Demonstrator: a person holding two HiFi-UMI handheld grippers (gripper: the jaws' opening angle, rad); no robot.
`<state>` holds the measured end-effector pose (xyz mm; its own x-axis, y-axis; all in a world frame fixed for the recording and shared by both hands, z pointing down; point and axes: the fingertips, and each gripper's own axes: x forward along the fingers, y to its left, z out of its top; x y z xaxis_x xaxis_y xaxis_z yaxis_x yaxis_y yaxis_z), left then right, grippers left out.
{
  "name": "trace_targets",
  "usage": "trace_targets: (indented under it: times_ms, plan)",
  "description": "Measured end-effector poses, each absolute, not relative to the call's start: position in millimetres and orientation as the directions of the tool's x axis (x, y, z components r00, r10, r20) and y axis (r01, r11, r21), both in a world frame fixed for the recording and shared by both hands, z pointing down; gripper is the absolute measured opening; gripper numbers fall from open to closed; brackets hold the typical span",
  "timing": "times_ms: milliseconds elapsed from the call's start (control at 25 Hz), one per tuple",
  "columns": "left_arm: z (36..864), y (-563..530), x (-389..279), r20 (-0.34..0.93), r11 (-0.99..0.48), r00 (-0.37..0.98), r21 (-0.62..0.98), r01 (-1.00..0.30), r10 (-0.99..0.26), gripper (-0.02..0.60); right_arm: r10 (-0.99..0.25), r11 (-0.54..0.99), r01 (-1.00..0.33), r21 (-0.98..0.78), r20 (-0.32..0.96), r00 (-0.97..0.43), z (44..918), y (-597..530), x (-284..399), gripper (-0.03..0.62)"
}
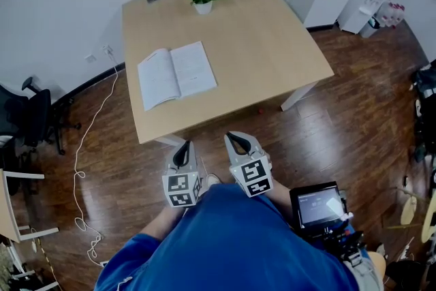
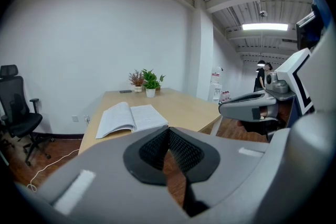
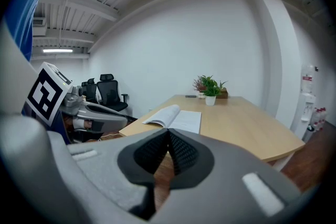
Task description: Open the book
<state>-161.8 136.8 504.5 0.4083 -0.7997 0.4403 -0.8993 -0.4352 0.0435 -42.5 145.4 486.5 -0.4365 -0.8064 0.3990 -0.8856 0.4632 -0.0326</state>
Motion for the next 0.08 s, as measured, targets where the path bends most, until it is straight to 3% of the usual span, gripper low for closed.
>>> trace_targets:
  times_ms: [80]
  plan:
    - [502.5, 137.0, -159.3, 0.437, -0.434, 0.408, 0.043, -0.900, -0.802, 0.008, -0.806, 0.464, -0.885, -0.032, 0.398, -0.437, 485.2, 146.2, -40.0, 0.003]
